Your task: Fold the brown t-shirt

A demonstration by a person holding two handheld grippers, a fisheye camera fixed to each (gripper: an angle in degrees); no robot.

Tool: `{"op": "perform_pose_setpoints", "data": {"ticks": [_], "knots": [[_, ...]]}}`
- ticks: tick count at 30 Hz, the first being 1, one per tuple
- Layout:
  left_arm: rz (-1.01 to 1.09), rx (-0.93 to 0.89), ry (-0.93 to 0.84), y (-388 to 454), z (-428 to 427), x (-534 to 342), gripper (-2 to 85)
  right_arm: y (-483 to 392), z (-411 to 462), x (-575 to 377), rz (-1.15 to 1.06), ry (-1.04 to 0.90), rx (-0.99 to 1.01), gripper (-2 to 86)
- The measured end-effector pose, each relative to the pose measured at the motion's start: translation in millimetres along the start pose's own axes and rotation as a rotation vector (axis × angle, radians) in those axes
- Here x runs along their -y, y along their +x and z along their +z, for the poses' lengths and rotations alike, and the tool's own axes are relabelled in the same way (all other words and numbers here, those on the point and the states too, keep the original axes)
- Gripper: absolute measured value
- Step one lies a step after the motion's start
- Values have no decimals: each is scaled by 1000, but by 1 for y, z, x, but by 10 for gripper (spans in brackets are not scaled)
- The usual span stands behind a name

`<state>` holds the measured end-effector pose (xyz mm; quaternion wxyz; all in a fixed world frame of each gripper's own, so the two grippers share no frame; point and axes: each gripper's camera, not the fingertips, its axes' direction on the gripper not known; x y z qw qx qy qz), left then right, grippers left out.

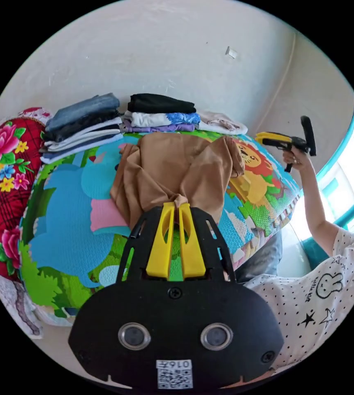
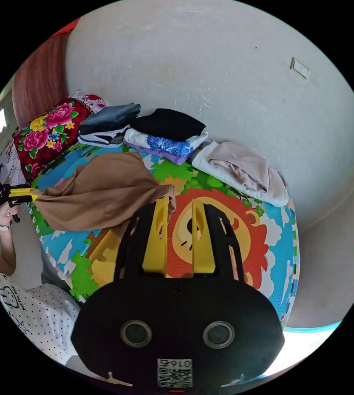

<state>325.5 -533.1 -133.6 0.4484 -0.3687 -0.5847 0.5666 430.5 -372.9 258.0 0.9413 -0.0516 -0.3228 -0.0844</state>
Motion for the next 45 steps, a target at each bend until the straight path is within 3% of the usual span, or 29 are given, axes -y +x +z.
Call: {"op": "perform_pose_setpoints", "data": {"ticks": [4, 8, 11, 15, 18, 24, 29, 32, 35, 38, 41, 45], "knots": [[-123, -117, 94, -24, 6, -14, -9, -83, 14, -22, -245, 39, 177, 167], [-141, -125, 146, -30, -1, -18, -9, -124, 59, -24, -286, -126, 44, 189], [-110, -101, 146, -23, -1, -18, -9, -129, 89, -21, -289, -185, 83, 150], [-80, -70, 130, -13, 7, -17, -9, -121, 116, -15, -240, -235, 21, 31], [-31, -60, 125, 0, 8, -15, -8, -110, 94, -18, -226, -164, 57, 18], [138, -87, 148, 45, 8, 6, 14, -25, -31, -28, 25, 175, -95, 18], [234, -358, 165, 96, 45, 20, 59, 60, -51, -40, 317, 150, -294, 80], [173, -220, 146, 95, 59, 19, 60, 76, -52, -65, 437, 117, -456, 117], [59, -8, 68, 73, 76, 21, 58, 40, -65, -96, 311, 254, -390, 117], [-79, 174, -39, 44, 96, 22, 56, -8, -52, -117, 68, 169, -238, 136], [-182, 159, -84, 24, 111, 19, 57, -42, -25, -141, -62, 20, -97, 162], [-220, 66, -75, 23, 123, 14, 68, -52, 0, -176, 30, -68, -60, 187]]}}
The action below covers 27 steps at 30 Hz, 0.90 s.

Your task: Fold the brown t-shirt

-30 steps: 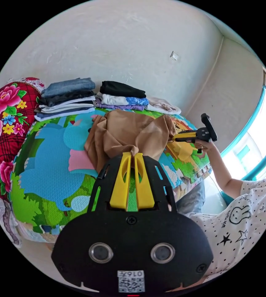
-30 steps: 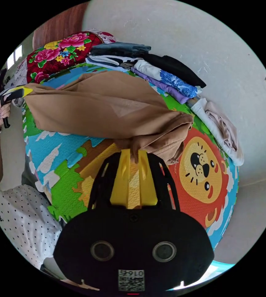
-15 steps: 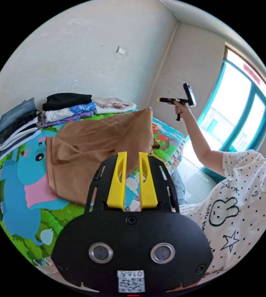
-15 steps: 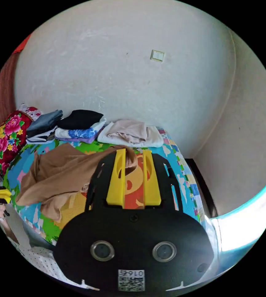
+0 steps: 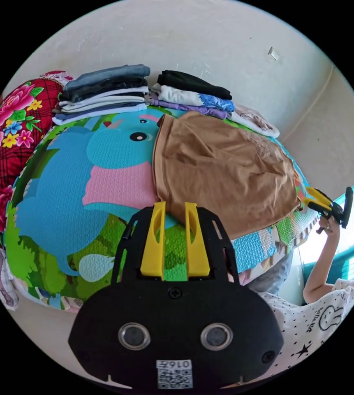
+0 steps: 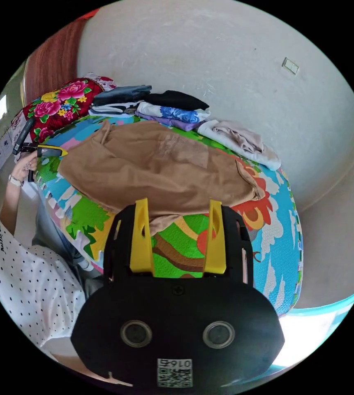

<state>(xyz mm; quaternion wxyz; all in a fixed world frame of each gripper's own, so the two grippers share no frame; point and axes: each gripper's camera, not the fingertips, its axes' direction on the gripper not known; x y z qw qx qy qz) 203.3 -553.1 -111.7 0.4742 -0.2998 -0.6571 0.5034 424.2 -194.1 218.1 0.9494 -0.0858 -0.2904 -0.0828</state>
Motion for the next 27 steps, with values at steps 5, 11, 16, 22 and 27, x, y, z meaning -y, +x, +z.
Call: {"op": "perform_pose_setpoints", "data": {"ticks": [5, 11, 16, 22, 27], "knots": [[64, 73, 59, 25, 4, -9, 57, 0, 13, -33, 109, -18, 144, 185], [97, 124, 94, 40, 4, -10, -1, -11, 24, -58, 184, 31, 101, 89], [-22, -21, 313, 19, -51, -14, -8, -22, -10, -63, 74, 70, 158, 26], [-54, 246, 465, 18, -116, -27, -4, -63, -88, -73, -160, 262, 144, 11], [-371, 379, 304, -23, -104, -31, 26, -75, -81, -81, -161, 209, 55, 30]]}}
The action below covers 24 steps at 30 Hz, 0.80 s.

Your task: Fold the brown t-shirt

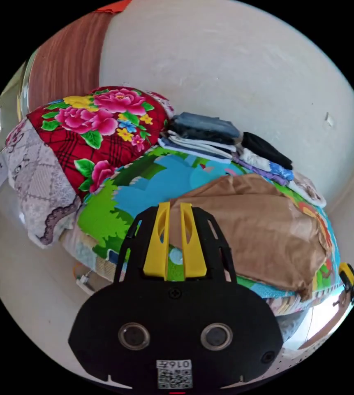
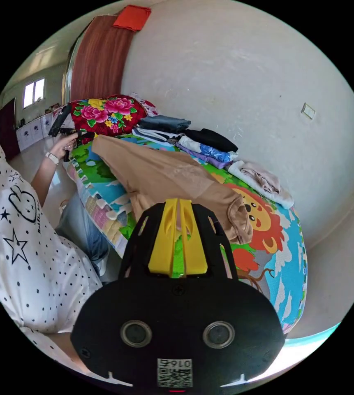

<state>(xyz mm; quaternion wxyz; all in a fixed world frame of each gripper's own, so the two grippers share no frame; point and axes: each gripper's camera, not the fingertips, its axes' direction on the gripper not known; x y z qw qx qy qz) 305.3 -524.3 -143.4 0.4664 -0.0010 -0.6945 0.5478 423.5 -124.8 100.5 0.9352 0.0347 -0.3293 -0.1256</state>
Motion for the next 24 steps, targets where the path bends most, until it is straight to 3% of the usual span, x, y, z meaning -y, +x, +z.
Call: {"op": "perform_pose_setpoints", "data": {"ticks": [3, 8, 11, 13, 15, 17, 19, 21, 24], "knots": [[139, -252, 36, 22, -5, -16, 39, 20, 11, -20, 134, -67, -24, 70], [659, -851, -203, 149, 5, -45, 55, 45, 38, -46, 259, -138, 41, 113], [819, -1040, -224, 218, -7, -69, 71, 50, 63, -48, 305, -218, 48, 125], [904, -1005, -245, 254, -11, -79, 81, 48, 72, -49, 303, -251, 47, 130], [987, -851, -261, 284, -11, -88, 81, 47, 71, -51, 300, -241, 35, 131], [1091, -656, -224, 305, -12, -100, 49, 47, 66, -54, 298, -228, 33, 131], [1120, -608, -193, 308, -19, -100, 17, 50, 59, -62, 316, -216, 23, 128], [1132, -634, -199, 308, -25, -93, 0, 54, 55, -69, 335, -202, 21, 124], [1070, -875, -179, 288, -42, -54, -7, 61, 51, -78, 383, -174, 37, 115]]}}
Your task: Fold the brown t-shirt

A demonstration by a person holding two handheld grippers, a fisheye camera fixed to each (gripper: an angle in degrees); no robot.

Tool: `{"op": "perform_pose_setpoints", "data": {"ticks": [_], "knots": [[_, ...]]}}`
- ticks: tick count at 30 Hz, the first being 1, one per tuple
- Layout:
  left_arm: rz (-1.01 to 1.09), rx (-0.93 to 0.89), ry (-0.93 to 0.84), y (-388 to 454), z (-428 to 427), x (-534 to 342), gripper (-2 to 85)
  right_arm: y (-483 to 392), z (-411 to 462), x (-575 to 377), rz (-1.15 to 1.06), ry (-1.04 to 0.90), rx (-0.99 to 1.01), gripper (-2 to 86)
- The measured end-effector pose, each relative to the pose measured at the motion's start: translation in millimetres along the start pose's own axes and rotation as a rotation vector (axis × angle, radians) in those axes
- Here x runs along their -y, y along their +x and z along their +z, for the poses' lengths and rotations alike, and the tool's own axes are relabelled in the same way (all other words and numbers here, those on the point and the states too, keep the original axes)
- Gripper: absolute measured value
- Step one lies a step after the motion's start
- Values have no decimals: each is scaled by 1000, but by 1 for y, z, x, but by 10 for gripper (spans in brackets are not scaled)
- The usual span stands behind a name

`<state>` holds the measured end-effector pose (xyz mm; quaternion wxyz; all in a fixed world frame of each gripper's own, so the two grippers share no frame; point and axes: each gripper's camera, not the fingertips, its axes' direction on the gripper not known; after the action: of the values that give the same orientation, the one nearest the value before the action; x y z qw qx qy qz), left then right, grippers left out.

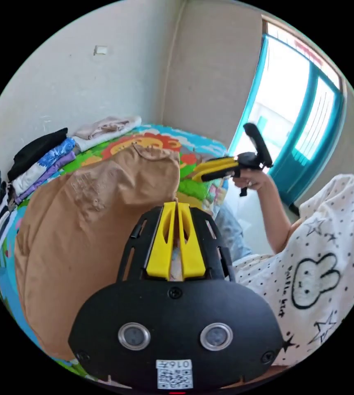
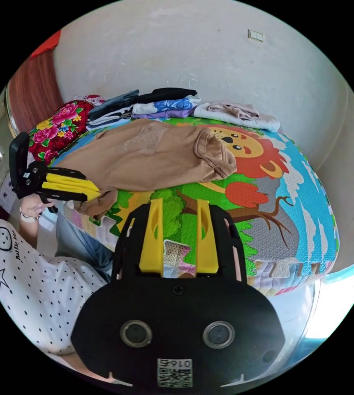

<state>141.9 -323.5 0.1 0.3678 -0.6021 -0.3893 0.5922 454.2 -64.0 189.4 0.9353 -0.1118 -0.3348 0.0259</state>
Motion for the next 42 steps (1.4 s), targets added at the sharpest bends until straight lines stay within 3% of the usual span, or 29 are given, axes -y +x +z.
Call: {"op": "perform_pose_setpoints", "data": {"ticks": [3, 5, 7, 9, 13, 17, 22, 26, 28, 31, 34, 37, 42], "knots": [[-210, -134, 323, -55, -64, -6, -6, 6, -2, -1, 25, 28, 37, 106], [-498, -22, 503, -105, -97, -30, 2, 8, -4, 0, 40, 57, 50, 102], [-623, 126, 450, -128, -104, -42, 30, 9, -5, 2, 63, 88, 50, 100], [-670, 126, 364, -141, -105, -50, 76, 6, -4, 6, 55, 93, 40, 102], [-603, 79, 312, -123, -97, -53, 93, -5, 5, 27, -29, 76, -15, 120], [-402, -7, 207, -76, -69, -26, 98, -6, 26, 63, -78, 33, 4, 130], [-242, -80, 118, -21, -35, 4, 108, -37, 73, 110, -253, -85, 231, 97], [-102, 48, 49, 23, -25, 17, 124, -55, 91, 124, -268, -189, 193, 25], [13, 95, 94, 48, -29, 16, 129, -60, 71, 126, -269, -103, 237, 14], [117, 344, 206, 92, -40, 10, 117, -66, 33, 129, -281, 44, 419, 11], [133, 511, 262, 120, -53, 10, 34, -90, 6, 130, -374, 125, 526, 14], [65, 592, 334, 125, -90, 4, -4, -117, -10, 125, -452, 194, 434, 32], [-115, 469, 419, 101, -166, -11, -9, -141, -5, 115, -470, 319, 65, 142]]}}
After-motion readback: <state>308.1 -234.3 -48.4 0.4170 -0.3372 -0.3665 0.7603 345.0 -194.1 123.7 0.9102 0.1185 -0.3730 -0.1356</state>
